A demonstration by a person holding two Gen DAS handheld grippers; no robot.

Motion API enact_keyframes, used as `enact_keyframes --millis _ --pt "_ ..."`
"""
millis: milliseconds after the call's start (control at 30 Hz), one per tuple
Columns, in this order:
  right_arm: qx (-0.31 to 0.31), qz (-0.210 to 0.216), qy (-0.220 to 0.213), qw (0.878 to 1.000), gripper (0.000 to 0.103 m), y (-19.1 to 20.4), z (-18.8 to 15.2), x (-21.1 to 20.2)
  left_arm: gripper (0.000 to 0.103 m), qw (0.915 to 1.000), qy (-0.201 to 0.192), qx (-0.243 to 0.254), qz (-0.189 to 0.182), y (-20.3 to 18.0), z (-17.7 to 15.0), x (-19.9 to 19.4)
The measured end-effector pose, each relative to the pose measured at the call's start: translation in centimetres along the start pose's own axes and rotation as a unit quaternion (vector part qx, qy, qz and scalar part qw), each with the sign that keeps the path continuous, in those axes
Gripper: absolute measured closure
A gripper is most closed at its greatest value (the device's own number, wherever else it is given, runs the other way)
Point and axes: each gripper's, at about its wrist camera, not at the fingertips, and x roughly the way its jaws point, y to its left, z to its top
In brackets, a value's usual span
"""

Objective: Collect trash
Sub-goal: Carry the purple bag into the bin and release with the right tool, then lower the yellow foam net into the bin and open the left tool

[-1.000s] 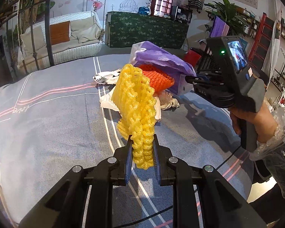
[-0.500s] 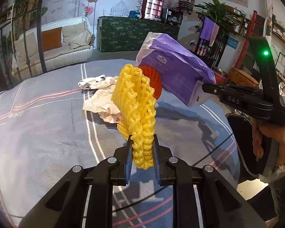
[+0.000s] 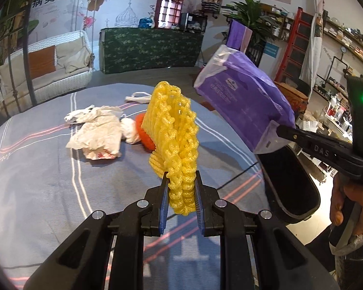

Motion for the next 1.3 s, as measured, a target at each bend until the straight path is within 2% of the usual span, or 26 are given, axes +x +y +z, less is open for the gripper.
enact_keyframes --millis 133,233,400,500,667,1000,1067,1100,1167,1200,1233,1300 --pt "0.031 -0.022 -0.005 0.999 0.094 -2.7 -1.6 -2.3 0.084 0.9997 -0.004 0.015 -0.021 -2.4 -0.1 0.0" --pt "0.053 -0.054 -0.002 0.997 0.094 -5.1 -2.9 -3.5 0.084 0.9988 -0.005 0.029 -0.040 -4.4 0.1 0.4" --pt "0.091 -0.102 0.018 0.990 0.094 -9.1 -5.0 -3.9 0.084 0.9957 0.000 0.054 -0.075 -7.8 0.3 1.4" --pt "0.111 -0.130 0.045 0.984 0.094 -11.2 -6.3 -3.0 0.084 0.9931 0.003 0.073 -0.092 -9.7 0.2 2.1" --pt "0.129 -0.150 0.086 0.976 0.094 -13.1 -8.4 -0.7 0.084 0.9887 0.010 0.099 -0.113 -12.4 -0.2 3.0" --pt "0.150 -0.162 0.156 0.963 0.094 -15.7 -11.2 4.4 0.084 0.9810 0.033 0.129 -0.141 -15.8 -0.8 4.8" --pt "0.156 -0.158 0.164 0.961 0.088 -16.0 -11.6 5.3 0.084 0.9797 0.039 0.131 -0.146 -16.2 -0.9 5.3" --pt "0.159 -0.158 0.167 0.960 0.081 -16.1 -11.9 5.5 0.084 0.9792 0.042 0.132 -0.149 -16.2 -0.9 5.4" --pt "0.164 -0.153 0.159 0.961 0.062 -15.9 -12.0 5.4 0.084 0.9780 0.049 0.132 -0.154 -16.7 -1.1 5.8" --pt "0.162 -0.154 0.155 0.962 0.043 -15.7 -11.9 5.3 0.084 0.9776 0.053 0.132 -0.156 -16.7 -1.2 6.0" --pt "0.157 -0.161 0.145 0.964 0.037 -15.4 -11.9 4.9 0.084 0.9771 0.056 0.132 -0.158 -16.8 -1.3 6.1" --pt "0.148 -0.170 0.129 0.966 0.037 -15.0 -11.6 4.1 0.084 0.9761 0.061 0.135 -0.159 -17.1 -1.3 6.5"
